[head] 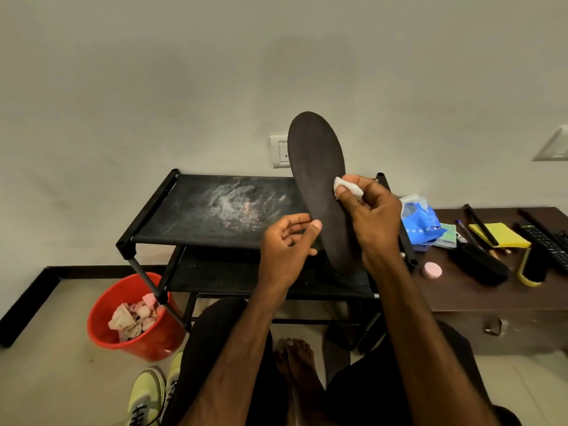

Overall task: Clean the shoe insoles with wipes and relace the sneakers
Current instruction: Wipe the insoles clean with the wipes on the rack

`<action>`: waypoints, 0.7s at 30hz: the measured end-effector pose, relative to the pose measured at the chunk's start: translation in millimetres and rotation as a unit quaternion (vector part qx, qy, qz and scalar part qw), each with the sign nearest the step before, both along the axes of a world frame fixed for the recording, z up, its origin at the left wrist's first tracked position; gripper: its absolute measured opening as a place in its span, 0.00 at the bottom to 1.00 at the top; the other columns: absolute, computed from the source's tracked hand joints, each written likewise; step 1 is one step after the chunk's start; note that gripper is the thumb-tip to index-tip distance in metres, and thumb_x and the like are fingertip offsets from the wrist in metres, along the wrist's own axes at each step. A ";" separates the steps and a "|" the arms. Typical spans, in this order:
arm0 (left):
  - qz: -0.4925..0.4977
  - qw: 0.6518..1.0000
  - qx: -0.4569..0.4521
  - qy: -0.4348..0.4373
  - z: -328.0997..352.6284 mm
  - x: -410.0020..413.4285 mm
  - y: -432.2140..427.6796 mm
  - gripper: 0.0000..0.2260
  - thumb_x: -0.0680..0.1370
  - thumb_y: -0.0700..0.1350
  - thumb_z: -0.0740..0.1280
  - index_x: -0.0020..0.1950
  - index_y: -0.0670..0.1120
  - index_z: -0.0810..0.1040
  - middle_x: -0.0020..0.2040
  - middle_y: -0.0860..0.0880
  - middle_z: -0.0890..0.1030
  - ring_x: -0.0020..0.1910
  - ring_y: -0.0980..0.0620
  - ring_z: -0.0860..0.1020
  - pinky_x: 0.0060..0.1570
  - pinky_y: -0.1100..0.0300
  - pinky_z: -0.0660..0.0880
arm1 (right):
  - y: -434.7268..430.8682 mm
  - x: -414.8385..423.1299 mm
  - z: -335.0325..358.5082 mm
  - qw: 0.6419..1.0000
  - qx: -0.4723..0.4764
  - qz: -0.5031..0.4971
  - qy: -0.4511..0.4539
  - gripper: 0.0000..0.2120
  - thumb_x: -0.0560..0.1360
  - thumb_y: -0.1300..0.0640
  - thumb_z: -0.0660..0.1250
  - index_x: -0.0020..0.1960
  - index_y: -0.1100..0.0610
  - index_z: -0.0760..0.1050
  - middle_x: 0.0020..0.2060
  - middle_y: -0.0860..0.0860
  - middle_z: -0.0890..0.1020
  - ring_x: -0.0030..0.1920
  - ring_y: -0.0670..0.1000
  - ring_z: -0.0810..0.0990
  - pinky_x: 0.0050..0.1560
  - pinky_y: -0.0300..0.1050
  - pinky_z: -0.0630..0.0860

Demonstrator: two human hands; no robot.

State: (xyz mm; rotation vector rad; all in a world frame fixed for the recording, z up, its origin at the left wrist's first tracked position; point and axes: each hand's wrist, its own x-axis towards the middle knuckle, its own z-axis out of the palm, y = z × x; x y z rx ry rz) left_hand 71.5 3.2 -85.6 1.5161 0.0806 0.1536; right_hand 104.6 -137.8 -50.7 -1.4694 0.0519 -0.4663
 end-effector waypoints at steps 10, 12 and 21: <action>-0.027 1.000 -0.003 0.010 -15.0 -77.8 14.9 0.09 0.77 0.43 0.74 0.54 0.41 0.82 0.41 0.43 0.85 0.36 0.50 0.81 0.36 0.57 0.80 | 14.6 -86.3 -13.5 0.987 0.148 0.030 0.053 0.10 0.77 0.63 0.73 0.57 0.60 0.82 0.45 0.50 0.87 0.47 0.45 0.86 0.48 0.39 0.82; -0.035 0.999 -0.002 0.016 -18.1 -92.1 17.9 0.07 0.78 0.43 0.73 0.54 0.41 0.82 0.42 0.42 0.85 0.38 0.50 0.82 0.39 0.56 0.81 | 14.3 -103.4 -17.8 0.984 0.162 0.030 0.062 0.10 0.77 0.62 0.72 0.58 0.60 0.82 0.47 0.51 0.87 0.47 0.47 0.86 0.46 0.38 0.81; -0.092 0.993 -0.036 0.058 -7.0 -150.4 12.2 0.08 0.80 0.38 0.70 0.56 0.34 0.79 0.43 0.40 0.82 0.38 0.51 0.81 0.44 0.57 0.82 | -11.5 -180.8 -11.2 0.968 0.222 0.022 0.117 0.09 0.79 0.65 0.67 0.58 0.57 0.79 0.51 0.56 0.87 0.46 0.52 0.86 0.47 0.47 0.81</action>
